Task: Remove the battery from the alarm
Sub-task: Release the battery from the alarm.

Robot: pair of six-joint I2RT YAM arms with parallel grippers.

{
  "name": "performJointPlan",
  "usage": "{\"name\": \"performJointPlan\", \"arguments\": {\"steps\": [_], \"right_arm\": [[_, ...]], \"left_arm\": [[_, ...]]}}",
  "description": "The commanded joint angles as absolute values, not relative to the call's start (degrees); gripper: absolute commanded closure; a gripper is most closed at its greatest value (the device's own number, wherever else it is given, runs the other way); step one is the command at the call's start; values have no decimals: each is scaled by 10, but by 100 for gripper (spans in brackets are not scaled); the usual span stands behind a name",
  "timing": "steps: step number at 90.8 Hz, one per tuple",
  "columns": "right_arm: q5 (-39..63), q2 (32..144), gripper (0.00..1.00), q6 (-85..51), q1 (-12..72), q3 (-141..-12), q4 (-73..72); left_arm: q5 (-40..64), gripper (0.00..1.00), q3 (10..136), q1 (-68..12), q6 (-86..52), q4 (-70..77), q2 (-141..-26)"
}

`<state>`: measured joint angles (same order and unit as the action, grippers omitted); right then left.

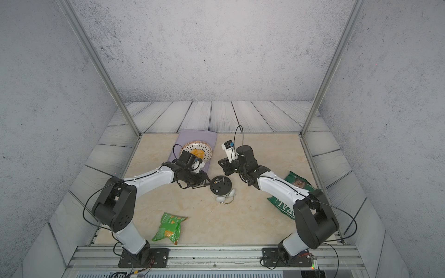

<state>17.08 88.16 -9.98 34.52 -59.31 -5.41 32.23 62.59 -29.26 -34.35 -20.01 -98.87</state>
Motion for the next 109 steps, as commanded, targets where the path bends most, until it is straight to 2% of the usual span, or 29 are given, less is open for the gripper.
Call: {"name": "performJointPlan", "arguments": {"steps": [1, 38, 76, 109], "right_arm": [[127, 902, 100, -65, 376, -614, -65], [79, 954, 100, -68, 421, -619, -151], [53, 981, 100, -39, 435, -622, -145], [-51, 933, 100, 66, 436, -619, -78]], "left_arm": [[349, 61, 605, -284, -369, -172, -1012], [372, 68, 593, -281, -394, -139, -1039], [367, 73, 589, -281, -395, -141, -1036], [353, 83, 576, -281, -408, -146, -1034]]}}
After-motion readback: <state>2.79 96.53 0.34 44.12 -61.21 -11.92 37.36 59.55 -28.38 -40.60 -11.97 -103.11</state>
